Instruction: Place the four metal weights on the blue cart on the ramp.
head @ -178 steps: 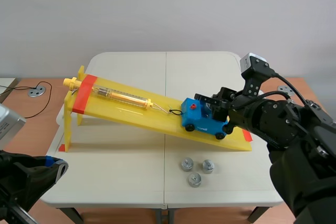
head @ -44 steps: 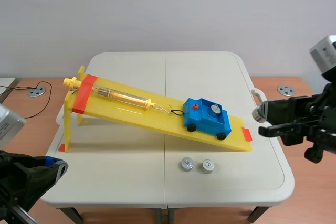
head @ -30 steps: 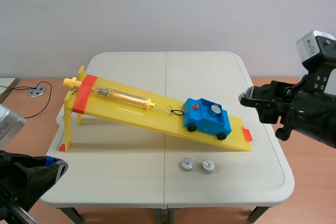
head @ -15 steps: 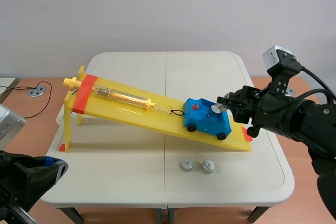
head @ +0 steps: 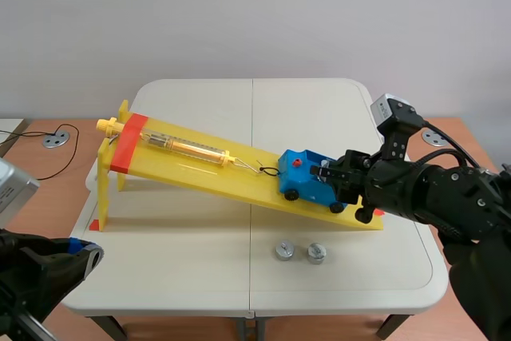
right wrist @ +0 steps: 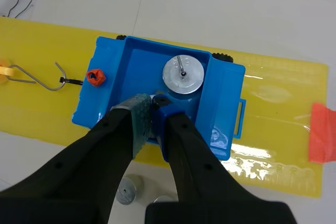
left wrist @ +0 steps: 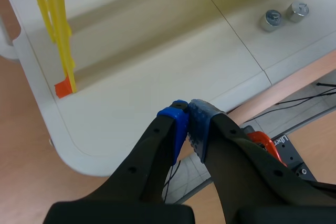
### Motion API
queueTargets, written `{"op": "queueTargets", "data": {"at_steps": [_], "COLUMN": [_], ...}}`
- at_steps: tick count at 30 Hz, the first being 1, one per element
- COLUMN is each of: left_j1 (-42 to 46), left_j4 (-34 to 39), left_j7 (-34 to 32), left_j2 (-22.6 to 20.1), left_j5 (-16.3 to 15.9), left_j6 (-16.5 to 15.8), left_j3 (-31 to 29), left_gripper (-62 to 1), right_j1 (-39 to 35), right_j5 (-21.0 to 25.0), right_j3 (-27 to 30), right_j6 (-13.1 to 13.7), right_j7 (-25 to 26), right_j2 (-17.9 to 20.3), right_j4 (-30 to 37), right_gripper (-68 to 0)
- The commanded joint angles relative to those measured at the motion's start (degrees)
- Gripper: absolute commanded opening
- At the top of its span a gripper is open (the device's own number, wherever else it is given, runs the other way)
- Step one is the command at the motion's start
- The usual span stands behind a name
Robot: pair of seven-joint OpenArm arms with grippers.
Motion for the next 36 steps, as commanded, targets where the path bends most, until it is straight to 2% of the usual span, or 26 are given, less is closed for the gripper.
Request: {"op": "queueTargets", "data": {"at_steps": [1, 3, 5, 9, 13, 23, 31, 36], "left_j1": [-0.3, -0.3, -0.3, -0.3, -0.3, -0.3, -1.1, -1.2], "left_j4": [2.4, 2.4, 2.4, 2.4, 2.4, 2.4, 2.4, 2.4], "left_j7": [-5.7, -5.7, -5.7, -5.7, -5.7, -5.7, -5.5, -5.5], "left_j2": [0.3, 0.3, 0.3, 0.3, 0.3, 0.3, 0.3, 0.3], "left_j5": [-4.3, -4.3, -4.3, -4.3, -4.3, -4.4, -4.4, -4.4], "left_j6": [-1.0, -1.0, -1.0, -1.0, -1.0, -1.0, -1.0, -1.0], "left_j3": [-0.7, -0.7, -0.7, -0.7, -0.7, -0.7, -0.7, -0.7], "left_gripper": [-58.0, -58.0, -58.0, -58.0, -58.0, -58.0, -58.0, -58.0], "right_j1": [5.6, 5.6, 5.6, 4.2, -0.3, -14.0, -22.1, -26.8], "right_j5": [3.1, 3.1, 3.1, 3.2, 4.3, 4.5, 4.4, 3.7], "right_j3": [-0.2, -0.1, 0.4, 3.3, 5.6, 6.3, 6.3, 6.1], "right_j6": [0.7, 1.0, 2.6, 6.0, 8.7, 8.7, 8.7, 8.5], "right_j7": [8.3, 8.3, 8.3, 7.0, 6.6, 5.3, 2.3, 1.9], "right_j2": [0.7, 0.7, 0.8, 1.1, 3.5, 13.0, 18.5, 19.4], "right_j4": [5.1, 5.1, 5.2, 8.0, 14.9, 33.3, 41.9, 44.1], "right_gripper": [-59.1, -51.2, -45.3, -38.8, -38.6, -38.6, -38.6, -38.6]}}
